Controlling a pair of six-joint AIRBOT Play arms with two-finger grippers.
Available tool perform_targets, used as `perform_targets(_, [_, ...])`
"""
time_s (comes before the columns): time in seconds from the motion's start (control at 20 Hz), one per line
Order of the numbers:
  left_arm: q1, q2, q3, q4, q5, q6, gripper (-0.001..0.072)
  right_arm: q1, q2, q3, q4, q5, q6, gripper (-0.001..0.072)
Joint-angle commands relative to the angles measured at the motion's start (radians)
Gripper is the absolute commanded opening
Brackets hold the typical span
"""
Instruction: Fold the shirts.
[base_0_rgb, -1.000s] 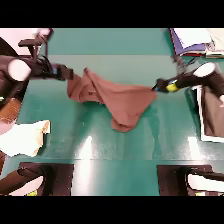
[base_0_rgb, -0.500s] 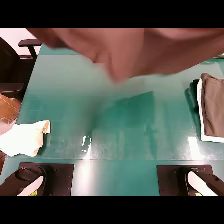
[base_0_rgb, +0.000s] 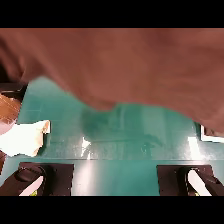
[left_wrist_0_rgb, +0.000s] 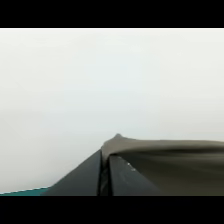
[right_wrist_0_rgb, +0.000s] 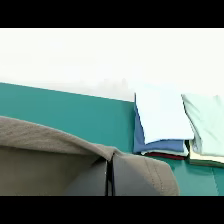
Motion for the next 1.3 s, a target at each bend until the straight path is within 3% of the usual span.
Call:
perform_targets(0.0, [0.001,-0.021,0.026,-0.013,-0.094,0.027,0.0025,-0.021,-0.037,0.013,0.004,0.093,0.034,0.0014])
perform_targets(0.25, [0.001,-0.192,-0.184,0.173,-0.253,0.012,0.0025,0.075,-0.184,-0.232,0.011,0.167,0.152,0.0013])
perform_targets(0.55, [0.040,-0.550,-0.473,0.169,-0.047,-0.058,0.0026,0.310,-0.503,-0.472,-0.092,0.027,0.200,0.0013])
perform_targets(0.85, [0.141,-0.737,-0.472,0.098,0.069,-0.070,0.0031,0.329,-0.827,-0.265,-0.073,-0.063,0.179,0.0016])
perform_targets(0.9, [0.141,-0.735,-0.471,0.100,0.083,-0.070,0.0286,0.326,-0.854,-0.224,-0.072,-0.060,0.175,0.0037])
perform_targets(0.95, [0.141,-0.735,-0.460,0.099,0.073,-0.071,0.0550,0.322,-0.876,-0.181,-0.072,-0.052,0.171,0.0266])
perform_targets(1.0, [0.141,-0.734,-0.442,0.099,0.043,-0.070,0.0550,0.322,-0.890,-0.143,-0.072,-0.034,0.171,0.0418])
perform_targets(1.15, [0.148,-0.697,-0.402,0.102,-0.134,-0.027,0.0549,0.290,-0.861,-0.110,0.027,0.070,0.092,0.0409])
perform_targets(1.25, [0.164,-0.655,-0.432,0.105,-0.282,-0.017,0.0549,0.253,-0.788,-0.200,0.126,0.118,0.043,0.0408])
